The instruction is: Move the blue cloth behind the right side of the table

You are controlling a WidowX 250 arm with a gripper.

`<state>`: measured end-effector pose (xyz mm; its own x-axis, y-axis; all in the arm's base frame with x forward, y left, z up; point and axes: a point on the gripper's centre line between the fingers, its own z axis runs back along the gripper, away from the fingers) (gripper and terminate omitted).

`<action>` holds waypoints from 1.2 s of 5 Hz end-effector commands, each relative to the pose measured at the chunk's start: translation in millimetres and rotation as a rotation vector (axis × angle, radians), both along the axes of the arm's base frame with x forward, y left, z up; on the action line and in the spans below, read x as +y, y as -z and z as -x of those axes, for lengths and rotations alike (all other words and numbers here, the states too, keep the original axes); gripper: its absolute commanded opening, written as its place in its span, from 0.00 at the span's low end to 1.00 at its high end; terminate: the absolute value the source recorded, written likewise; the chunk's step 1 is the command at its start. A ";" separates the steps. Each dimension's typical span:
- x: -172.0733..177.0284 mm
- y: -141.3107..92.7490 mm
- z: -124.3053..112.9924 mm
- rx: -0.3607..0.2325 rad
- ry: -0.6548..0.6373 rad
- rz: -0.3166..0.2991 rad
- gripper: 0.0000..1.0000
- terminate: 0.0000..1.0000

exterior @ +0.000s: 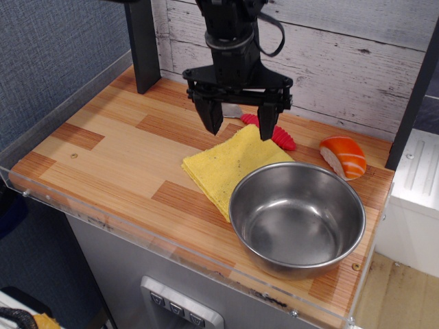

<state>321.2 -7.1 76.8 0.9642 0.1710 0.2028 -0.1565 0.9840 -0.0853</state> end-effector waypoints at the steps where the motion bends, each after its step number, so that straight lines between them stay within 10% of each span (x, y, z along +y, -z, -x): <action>1: -3.3 16.8 2.6 0.011 -0.013 -0.009 1.00 0.00; 6: 4.7 64.5 10.5 0.078 -0.039 -0.037 1.00 0.00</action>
<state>310.2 -4.4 8.4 0.9716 0.2034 0.1212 -0.2008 0.9791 -0.0333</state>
